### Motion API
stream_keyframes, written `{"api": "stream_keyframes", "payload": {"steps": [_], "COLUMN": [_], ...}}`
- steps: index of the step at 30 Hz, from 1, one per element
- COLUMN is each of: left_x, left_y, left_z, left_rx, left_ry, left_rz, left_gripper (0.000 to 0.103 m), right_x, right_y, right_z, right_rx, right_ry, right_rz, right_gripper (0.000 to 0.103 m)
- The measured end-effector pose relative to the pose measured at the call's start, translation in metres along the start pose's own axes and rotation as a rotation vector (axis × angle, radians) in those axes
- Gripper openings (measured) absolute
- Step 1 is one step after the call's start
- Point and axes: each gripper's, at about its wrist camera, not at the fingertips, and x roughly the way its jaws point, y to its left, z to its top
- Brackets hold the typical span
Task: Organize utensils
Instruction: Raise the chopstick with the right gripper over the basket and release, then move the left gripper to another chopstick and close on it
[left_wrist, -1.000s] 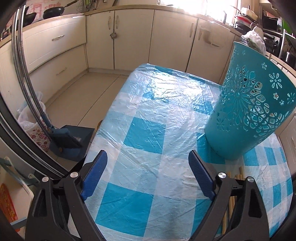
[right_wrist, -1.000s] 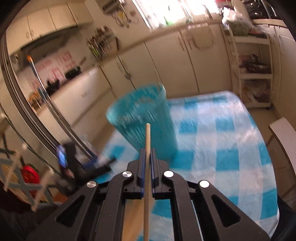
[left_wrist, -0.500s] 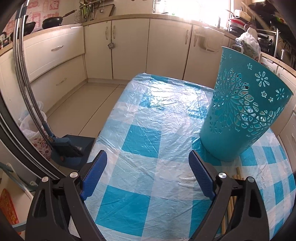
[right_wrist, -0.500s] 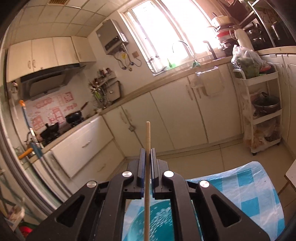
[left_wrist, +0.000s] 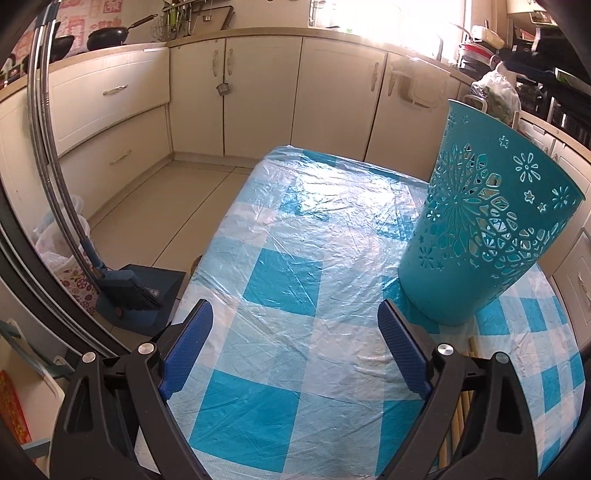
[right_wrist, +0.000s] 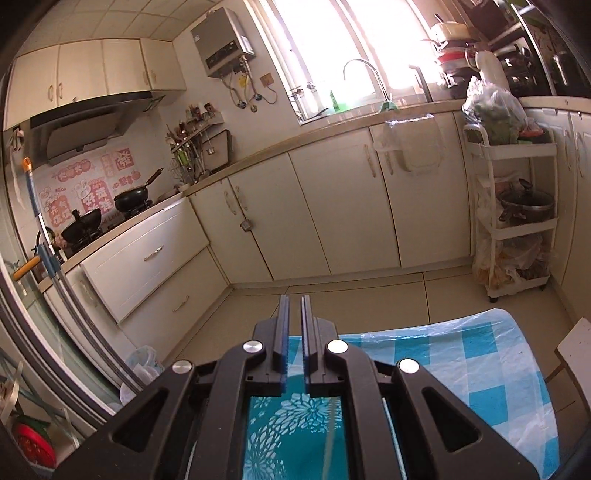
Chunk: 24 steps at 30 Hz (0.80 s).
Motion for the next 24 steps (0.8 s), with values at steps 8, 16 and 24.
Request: {"api": "stream_keyframes", "payload": {"steps": [8,16,24], "left_x": [0.0,0.0,0.001], "left_y": [0.0,0.0,0.0], "left_z": [0.0,0.0,0.0], "left_rx": [-0.003,0.001,-0.003], "left_ry": [-0.001,0.0,0.007], "left_rz": [0.005,0.011,0.015], "left_gripper": [0.088,0.089,0.089], "right_x": [-0.077,-0.063,-0.018], "right_y": [0.001,-0.02,-0.025], "right_z": [-0.026,-0.158,-0.191], "right_rx": [-0.025,-0.002,0.009], "right_ry": [-0.062,0.334,0.48], "right_rz": [-0.028,-0.141,-0.156], "right_gripper": [0.017,0.014,0.014]}}
